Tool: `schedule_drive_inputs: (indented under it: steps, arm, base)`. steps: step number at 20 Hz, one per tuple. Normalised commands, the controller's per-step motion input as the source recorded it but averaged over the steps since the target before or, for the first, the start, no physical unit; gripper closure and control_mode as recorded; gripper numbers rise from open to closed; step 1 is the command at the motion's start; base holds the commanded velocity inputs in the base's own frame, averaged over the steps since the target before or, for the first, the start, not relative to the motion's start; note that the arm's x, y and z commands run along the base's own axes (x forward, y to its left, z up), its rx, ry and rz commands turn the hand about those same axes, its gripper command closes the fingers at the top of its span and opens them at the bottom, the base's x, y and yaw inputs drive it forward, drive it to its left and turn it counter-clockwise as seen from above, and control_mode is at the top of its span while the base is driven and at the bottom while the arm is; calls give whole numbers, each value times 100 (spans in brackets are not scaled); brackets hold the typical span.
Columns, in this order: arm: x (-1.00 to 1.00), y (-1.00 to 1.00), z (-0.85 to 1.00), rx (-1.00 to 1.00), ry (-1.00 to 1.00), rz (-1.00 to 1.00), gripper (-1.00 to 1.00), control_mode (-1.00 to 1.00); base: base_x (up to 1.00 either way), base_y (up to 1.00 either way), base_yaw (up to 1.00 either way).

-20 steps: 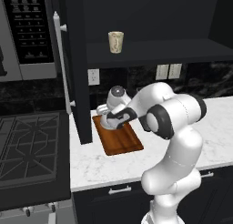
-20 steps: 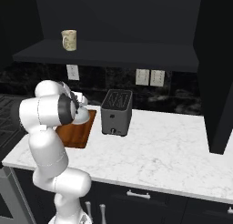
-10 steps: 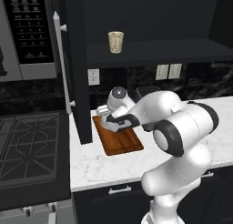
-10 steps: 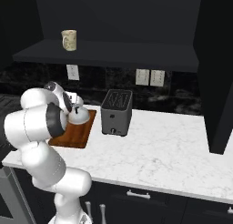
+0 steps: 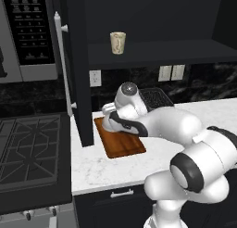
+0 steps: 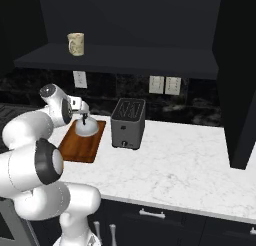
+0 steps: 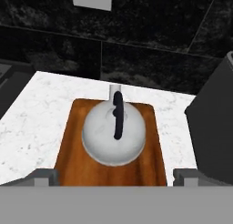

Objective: Pick the kettle from the counter and place it on the tray. Then pick the mug from the cabinet and place it on the tray. Then close the cabinet doors.

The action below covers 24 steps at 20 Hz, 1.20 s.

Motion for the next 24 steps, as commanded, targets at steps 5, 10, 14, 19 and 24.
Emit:
schedule_drive_inputs:
  steps: [5,10,14,19,24]
  arm:
    - [-59,-12,52,0,0,0,-100,-100]
    - [-62,-10,50,0,0,0,-100,-100]
    - [-56,-13,61,0,0,0,-100,-100]
    - [-52,-14,66,0,0,0,-100,-100]
    - [-52,-13,63,0,0,0,-100,-100]
  base:
    - [0,0,0]
    - [0,0,0]
    - [0,0,0]
    - [0,0,0]
    - [0,0,0]
